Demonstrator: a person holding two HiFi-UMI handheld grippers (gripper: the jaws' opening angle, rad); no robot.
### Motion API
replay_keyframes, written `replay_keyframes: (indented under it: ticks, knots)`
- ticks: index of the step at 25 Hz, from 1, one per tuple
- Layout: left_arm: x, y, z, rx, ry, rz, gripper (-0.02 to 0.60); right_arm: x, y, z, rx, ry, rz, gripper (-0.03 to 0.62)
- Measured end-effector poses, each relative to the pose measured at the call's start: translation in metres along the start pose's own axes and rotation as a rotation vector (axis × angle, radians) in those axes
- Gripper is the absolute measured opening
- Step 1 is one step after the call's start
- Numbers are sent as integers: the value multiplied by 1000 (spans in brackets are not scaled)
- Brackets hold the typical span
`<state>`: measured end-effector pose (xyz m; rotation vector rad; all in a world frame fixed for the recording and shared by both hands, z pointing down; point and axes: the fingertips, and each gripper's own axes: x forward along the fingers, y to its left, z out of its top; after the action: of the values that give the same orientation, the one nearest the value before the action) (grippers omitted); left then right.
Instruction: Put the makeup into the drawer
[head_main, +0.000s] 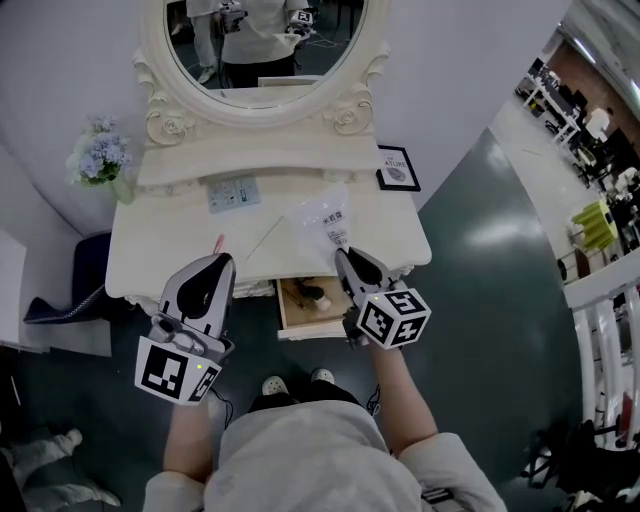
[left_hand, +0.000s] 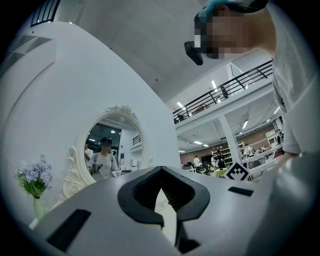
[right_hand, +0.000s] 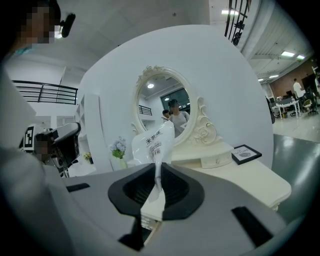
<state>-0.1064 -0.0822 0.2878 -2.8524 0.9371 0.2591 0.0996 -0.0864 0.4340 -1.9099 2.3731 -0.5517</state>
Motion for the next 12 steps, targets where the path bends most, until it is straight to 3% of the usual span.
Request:
replay_keyframes:
  ticks: [12]
  knots:
    - [15,-24,-4,2,17,54,12,-8,-22,-23,-147,119,79,44]
